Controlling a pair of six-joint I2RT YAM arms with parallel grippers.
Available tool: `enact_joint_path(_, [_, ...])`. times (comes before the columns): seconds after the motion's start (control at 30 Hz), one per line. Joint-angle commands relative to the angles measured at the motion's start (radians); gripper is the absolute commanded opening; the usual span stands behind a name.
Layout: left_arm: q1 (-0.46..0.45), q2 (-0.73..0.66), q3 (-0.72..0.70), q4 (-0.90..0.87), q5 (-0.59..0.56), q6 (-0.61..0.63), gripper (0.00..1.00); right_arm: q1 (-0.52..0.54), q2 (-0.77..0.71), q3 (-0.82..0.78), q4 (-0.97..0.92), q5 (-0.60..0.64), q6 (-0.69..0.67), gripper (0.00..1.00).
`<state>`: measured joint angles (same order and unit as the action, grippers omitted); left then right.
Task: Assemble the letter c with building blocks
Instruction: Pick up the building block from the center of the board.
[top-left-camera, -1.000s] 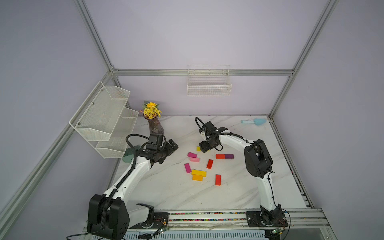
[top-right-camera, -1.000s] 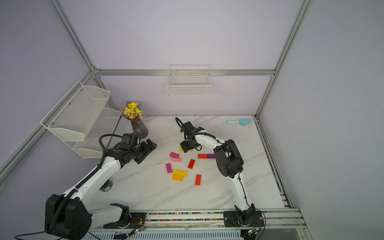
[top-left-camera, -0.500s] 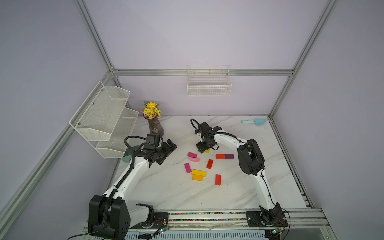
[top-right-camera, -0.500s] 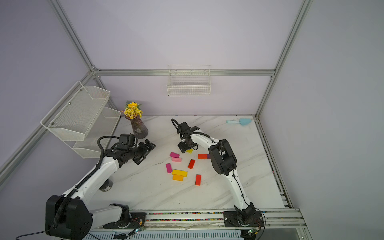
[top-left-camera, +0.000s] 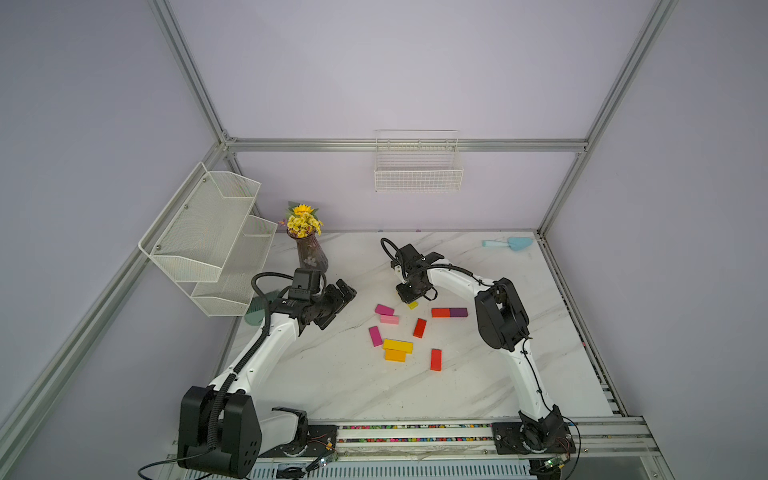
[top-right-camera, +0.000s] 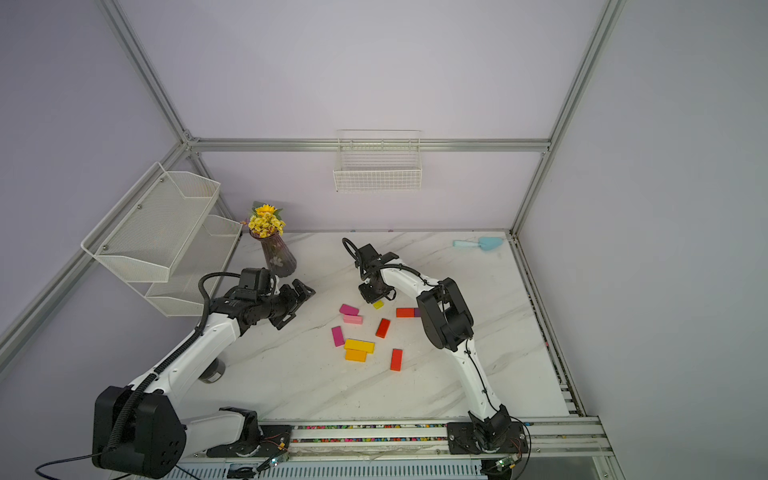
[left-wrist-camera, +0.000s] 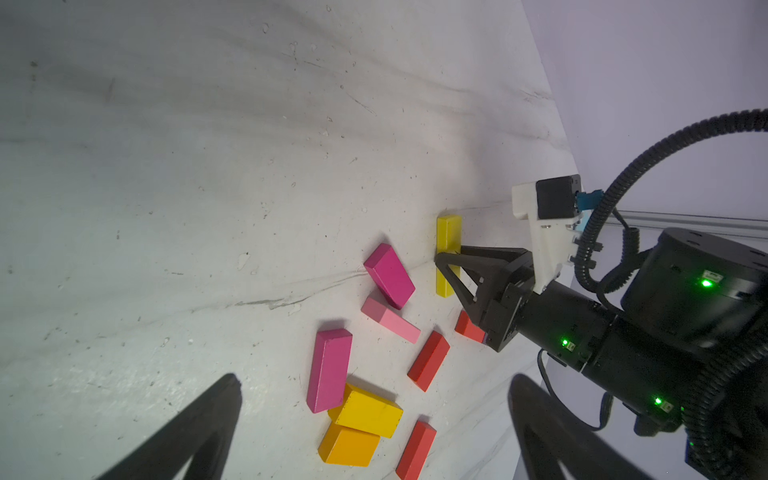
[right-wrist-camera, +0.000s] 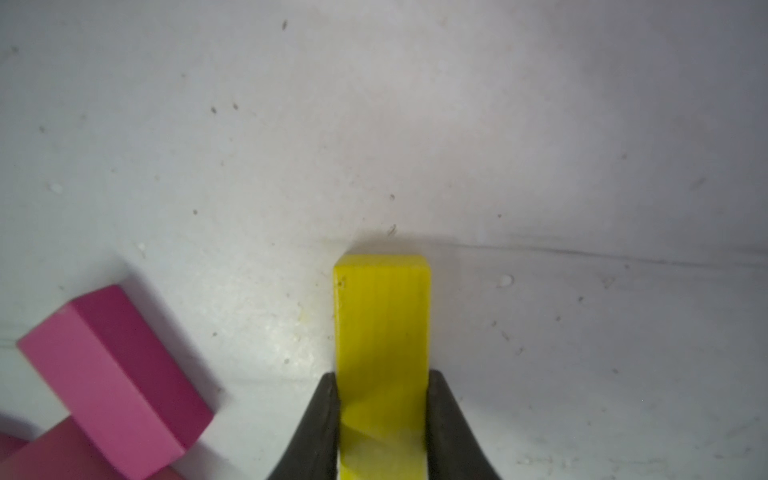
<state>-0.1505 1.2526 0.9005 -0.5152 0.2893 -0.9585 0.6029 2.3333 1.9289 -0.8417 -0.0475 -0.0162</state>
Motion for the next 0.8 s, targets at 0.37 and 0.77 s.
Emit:
enact_joint_path(0.37, [0.001, -0.007, -0.008, 0.052, 0.114, 0.01, 1.0, 0.008, -0.346, -0.226, 0.052, 0.016, 0.379, 0.13])
enact_joint_path(0.77, [-0.144, -0.036, -0.003, 0.05, 0.003, -0.096, 1.0, 0.008, -0.746, -0.689, 0.054, 0.159, 0.679, 0.13])
